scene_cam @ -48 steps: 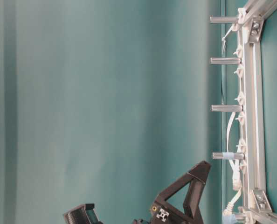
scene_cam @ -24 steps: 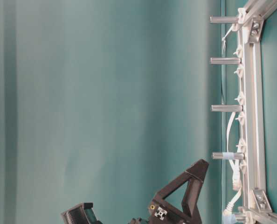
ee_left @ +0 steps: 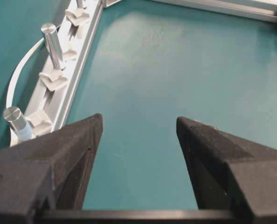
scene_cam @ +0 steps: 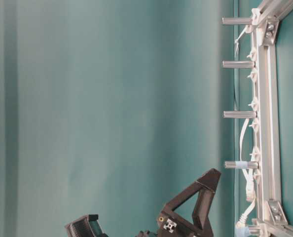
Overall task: Insert the wire through the string loop located on the right side.
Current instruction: 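Push the plug through the black zip-tie loop with the right gripper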
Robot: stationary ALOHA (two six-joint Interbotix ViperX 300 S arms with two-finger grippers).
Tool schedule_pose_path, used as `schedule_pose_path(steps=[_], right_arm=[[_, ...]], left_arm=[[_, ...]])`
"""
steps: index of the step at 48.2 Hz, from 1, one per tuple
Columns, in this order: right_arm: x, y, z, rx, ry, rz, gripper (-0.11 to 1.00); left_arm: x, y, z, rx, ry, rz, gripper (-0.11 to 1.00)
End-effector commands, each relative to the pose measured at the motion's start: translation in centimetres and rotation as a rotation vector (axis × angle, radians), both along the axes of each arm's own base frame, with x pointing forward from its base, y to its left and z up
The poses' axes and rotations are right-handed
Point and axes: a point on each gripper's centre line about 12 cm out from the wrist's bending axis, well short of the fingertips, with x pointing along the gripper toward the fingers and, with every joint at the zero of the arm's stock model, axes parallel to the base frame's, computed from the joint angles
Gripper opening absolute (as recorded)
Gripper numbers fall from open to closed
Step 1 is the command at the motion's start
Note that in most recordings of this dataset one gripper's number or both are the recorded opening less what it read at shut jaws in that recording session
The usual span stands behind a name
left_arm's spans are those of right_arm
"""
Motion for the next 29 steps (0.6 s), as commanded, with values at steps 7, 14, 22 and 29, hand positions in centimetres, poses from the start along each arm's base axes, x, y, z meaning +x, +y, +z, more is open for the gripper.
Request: schedule_pose_path(steps=[7, 14, 22, 29], right_arm=[[0.31, -0.17, 0.37, 0.000, -0.019, -0.012, 0.12], [0.32, -0.17, 0.39, -0.001, -0.021, -0.012, 0.12], [0.31, -0.16, 0.37, -0.001, -0.019, -0.011, 0.12], [0.27, -0.18, 0.33, 0.000, -0.017, -0.012, 0.12]], left_arm=[[0.44, 0.04, 1.49, 0.010, -0.047, -0.002, 0.67], [0.44, 0.04, 1.49, 0.011, -0.046, -0.003, 0.67], [0.52, 0.06, 1.59, 0.012, -0.049, -0.003, 0.67], [0.59, 0.07, 1.69, 0.013, -0.052, -0.003, 0.67]])
